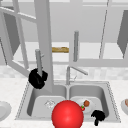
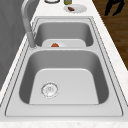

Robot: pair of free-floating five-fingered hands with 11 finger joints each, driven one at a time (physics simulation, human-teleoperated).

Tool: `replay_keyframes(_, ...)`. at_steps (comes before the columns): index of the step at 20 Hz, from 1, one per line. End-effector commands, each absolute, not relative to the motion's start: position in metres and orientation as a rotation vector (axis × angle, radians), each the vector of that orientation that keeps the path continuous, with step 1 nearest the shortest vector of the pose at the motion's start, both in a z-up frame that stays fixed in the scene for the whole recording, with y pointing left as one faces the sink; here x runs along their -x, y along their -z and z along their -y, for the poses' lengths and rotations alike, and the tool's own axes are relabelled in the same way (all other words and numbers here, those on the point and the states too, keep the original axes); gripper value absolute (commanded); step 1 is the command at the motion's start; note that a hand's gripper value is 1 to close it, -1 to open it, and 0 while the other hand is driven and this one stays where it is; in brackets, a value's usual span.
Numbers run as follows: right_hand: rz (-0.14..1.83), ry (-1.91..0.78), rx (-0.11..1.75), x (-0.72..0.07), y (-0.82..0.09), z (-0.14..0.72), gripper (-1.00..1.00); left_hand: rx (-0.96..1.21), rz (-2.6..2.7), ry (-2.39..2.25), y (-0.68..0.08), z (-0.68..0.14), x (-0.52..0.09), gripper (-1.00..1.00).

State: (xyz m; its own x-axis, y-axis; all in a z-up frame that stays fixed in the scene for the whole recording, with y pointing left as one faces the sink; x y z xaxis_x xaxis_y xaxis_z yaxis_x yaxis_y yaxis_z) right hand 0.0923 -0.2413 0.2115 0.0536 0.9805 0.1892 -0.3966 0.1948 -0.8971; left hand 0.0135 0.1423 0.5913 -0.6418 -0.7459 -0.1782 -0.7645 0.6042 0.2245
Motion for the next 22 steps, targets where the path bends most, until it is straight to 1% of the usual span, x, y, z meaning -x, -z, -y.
replay_keyframes(1, 0.982, -1.223, 0.773, -0.092, -0.212, 0.241, 0.00, 1.303, -2.763, -0.406, -0.566, -0.173, 0.009, 1.00)
replay_keyframes(14, 0.982, -1.223, 0.773, -0.092, -0.212, 0.241, 0.00, 1.001, -2.839, -0.412, -0.588, -0.244, 0.046, 1.00)
replay_keyframes(22, 0.982, -1.223, 0.773, -0.092, -0.212, 0.241, 0.00, 0.864, -2.897, -0.417, -0.586, -0.290, 0.072, 1.00)
